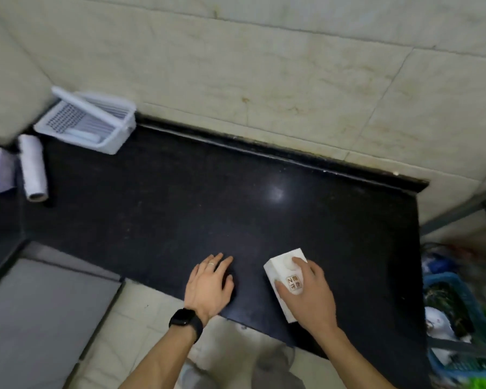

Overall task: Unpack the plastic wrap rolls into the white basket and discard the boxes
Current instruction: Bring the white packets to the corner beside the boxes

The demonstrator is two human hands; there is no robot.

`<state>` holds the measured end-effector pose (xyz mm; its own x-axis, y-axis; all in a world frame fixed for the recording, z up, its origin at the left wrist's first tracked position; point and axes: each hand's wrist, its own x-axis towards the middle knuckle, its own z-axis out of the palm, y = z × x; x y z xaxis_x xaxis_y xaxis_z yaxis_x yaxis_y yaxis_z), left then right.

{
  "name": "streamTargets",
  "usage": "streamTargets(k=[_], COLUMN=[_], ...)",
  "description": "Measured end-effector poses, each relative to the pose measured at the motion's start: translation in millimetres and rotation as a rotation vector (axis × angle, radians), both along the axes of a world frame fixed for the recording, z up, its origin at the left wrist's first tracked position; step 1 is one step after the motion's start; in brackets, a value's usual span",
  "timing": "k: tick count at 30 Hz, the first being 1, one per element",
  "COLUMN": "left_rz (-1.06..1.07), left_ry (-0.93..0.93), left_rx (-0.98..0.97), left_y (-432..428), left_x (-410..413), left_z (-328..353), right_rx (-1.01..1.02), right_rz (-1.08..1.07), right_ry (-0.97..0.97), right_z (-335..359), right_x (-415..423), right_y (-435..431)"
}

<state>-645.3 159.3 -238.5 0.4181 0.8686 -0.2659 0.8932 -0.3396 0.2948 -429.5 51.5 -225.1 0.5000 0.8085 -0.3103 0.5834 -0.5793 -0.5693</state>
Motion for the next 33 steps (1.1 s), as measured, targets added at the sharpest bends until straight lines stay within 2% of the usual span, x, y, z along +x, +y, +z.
streamTargets(k=[5,13,18,24,33], left_rz=[0.216,0.511,0.631,0.758,0.81], left_ry=[-0.004,-0.012,-0.027,-0.059,-0.003], left_rx=[0.041,0.212,0.324,0.397,0.317], left_y=[9,24,39,73,161], left_x=[-124,-328,-425,-485,-535], left_z=[22,71,89,92,87], right_rx=[0.034,0.197,0.256,0.283,0.248], right_rz=[0.29,0.602,0.76,0.839,0.911], right_ry=[0.023,0.021,0.0,0.0,0.042], right_z=[33,87,122,137,115], right_x=[-102,-294,-388,-457,-519], right_y=[63,140,184,234,342])
